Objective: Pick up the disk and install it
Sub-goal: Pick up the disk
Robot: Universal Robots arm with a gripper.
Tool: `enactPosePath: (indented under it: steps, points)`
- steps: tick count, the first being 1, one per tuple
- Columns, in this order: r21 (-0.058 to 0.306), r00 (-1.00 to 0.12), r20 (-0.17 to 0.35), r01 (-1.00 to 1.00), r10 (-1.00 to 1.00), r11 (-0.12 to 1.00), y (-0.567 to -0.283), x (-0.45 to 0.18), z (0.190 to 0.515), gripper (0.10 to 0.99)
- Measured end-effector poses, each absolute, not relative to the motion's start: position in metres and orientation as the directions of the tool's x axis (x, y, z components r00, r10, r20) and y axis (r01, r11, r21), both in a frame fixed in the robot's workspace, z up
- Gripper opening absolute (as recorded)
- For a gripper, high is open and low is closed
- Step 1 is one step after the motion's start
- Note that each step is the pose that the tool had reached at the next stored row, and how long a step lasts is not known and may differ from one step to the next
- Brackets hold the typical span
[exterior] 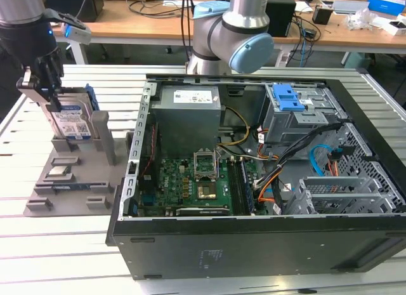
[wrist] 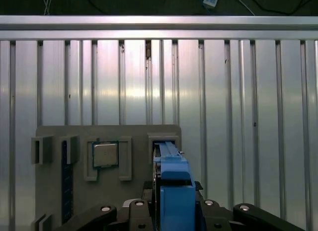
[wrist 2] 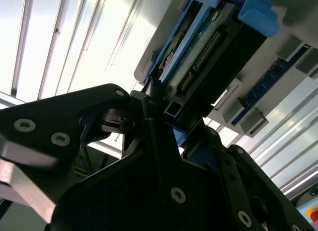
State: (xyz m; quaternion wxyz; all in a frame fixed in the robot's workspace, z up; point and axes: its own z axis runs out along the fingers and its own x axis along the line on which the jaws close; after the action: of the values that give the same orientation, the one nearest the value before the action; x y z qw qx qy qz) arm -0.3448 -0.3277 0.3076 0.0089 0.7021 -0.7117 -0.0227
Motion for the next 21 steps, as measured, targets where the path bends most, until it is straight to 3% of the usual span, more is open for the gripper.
enactPosePath:
  steps: [21]
  points:
    - [0.045, -0.014, -0.019, -0.999, -1.0, 0.013, -0.324, -0.343, 0.339, 0.369]
